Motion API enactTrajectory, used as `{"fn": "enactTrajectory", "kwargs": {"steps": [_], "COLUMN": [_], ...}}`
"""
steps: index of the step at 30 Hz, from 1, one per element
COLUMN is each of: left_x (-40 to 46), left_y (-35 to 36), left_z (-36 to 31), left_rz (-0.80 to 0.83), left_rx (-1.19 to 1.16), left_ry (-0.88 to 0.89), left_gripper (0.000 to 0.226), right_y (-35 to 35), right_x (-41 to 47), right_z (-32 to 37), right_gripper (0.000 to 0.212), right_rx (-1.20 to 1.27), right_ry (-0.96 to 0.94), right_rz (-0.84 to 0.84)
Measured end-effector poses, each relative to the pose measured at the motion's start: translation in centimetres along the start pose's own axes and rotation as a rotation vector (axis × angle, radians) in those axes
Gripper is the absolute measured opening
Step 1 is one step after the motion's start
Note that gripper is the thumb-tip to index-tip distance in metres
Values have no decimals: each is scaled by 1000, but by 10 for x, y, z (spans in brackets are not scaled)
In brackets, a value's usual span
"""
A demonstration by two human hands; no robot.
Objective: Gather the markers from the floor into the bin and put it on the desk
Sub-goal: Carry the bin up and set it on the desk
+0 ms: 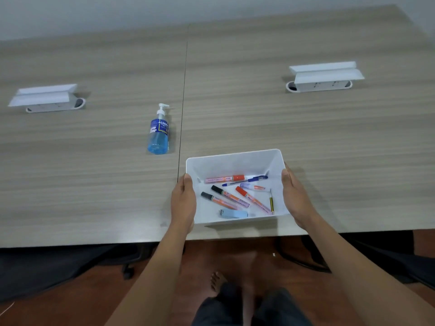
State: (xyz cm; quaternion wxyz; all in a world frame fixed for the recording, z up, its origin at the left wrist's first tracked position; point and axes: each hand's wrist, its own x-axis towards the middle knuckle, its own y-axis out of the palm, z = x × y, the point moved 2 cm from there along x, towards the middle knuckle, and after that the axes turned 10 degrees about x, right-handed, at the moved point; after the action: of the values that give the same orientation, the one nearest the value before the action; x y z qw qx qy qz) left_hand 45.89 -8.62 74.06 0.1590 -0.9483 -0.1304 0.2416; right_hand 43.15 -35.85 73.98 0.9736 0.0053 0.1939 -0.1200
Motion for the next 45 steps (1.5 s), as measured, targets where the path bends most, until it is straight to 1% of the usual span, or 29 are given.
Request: {"fn": "enactTrajectory", "kwargs": {"steps": [1,4,6,11,15,22,29,32,33,35,38,40,42,45], "left_x": [1,14,31,85,129,194,218,218,217,216,214,211,209,211], "left_y": [1,2,6,22,37,59,71,70,71,72,74,72,68,48], "left_z": [-3,-15,-25,-64,-97,-143,-160,-162,-163,-165,-165,-165,-164,-159], "left_rz": [-1,19,31,37,22,7,-6,-26,-33,-62,-89,-98,-93,-98], "left_rx": [-4,-10,-29,-24,-35,1,10,39,83,280,600,747,868,977], "left_ry": [-5,-26,-46,-28,-41,-33,-1,13,48,150,239,332,399,466], "left_gripper": [23,30,31,29,28,28,24,28,32,39,50,56,61,63], "right_y": [0,6,11,24,31,40,43,44,45,46,49,53,57,74], "right_x": [2,12,24,78,132,210,248,247,246,247,242,238,238,238], "right_z": [0,11,22,51,67,94,104,106,108,110,110,111,113,121], "right_gripper": [43,43,41,34,41,43,43,44,46,54,69,75,77,76], "right_rx": [1,10,26,32,-15,-22,-42,-73,-102,-255,-668,-926,-1131,-1222], "right_ry": [1,7,25,2,-25,-44,-74,-98,-110,-125,-147,-253,-342,-412], "right_rz": [-4,-28,-49,-58,-84,-87,-72,-84,-90,-114,-205,-241,-196,-133]}}
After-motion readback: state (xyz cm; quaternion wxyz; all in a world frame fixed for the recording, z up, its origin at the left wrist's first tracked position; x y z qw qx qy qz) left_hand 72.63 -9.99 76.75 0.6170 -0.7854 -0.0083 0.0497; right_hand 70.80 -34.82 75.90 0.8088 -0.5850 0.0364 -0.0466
